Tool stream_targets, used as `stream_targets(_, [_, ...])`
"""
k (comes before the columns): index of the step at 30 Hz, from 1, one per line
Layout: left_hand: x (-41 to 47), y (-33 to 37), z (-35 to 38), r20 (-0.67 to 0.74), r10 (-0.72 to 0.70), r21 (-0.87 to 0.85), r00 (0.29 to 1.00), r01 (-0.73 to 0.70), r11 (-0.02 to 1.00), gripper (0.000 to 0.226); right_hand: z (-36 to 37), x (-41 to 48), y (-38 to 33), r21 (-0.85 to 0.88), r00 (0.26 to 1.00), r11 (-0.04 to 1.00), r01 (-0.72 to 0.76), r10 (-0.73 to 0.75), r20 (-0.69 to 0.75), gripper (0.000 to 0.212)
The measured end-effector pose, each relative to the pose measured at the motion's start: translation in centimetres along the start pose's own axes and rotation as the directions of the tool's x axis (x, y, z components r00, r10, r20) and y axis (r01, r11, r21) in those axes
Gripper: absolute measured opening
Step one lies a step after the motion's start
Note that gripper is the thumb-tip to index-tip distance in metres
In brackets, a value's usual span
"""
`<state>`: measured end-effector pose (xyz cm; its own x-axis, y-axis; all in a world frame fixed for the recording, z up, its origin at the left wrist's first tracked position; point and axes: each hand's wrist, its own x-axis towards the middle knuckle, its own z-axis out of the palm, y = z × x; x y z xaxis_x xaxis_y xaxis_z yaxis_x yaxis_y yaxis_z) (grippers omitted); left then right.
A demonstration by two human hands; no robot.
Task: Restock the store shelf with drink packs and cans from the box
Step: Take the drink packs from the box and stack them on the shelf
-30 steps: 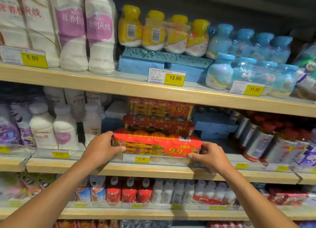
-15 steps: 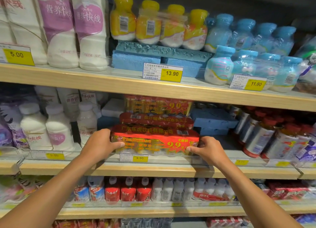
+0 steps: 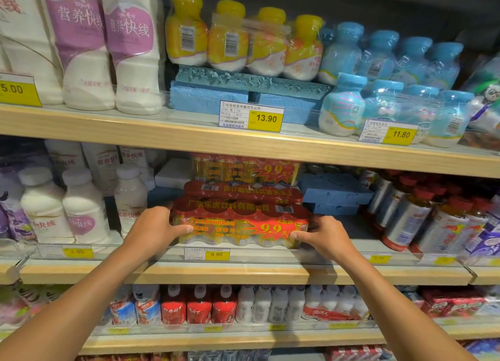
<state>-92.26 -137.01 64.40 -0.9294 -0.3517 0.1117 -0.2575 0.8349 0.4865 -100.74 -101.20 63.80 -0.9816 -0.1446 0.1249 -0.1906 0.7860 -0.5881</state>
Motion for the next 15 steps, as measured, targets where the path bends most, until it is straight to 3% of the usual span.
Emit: stream_targets(15, [1.5,-0.3,0.3,0.028,-0.033,0.072,0.999,0.031,0.997,0.054,0.2,1.2,0.3,0.026,1.000,1.000,-0.018,0.017,0.005,0.039])
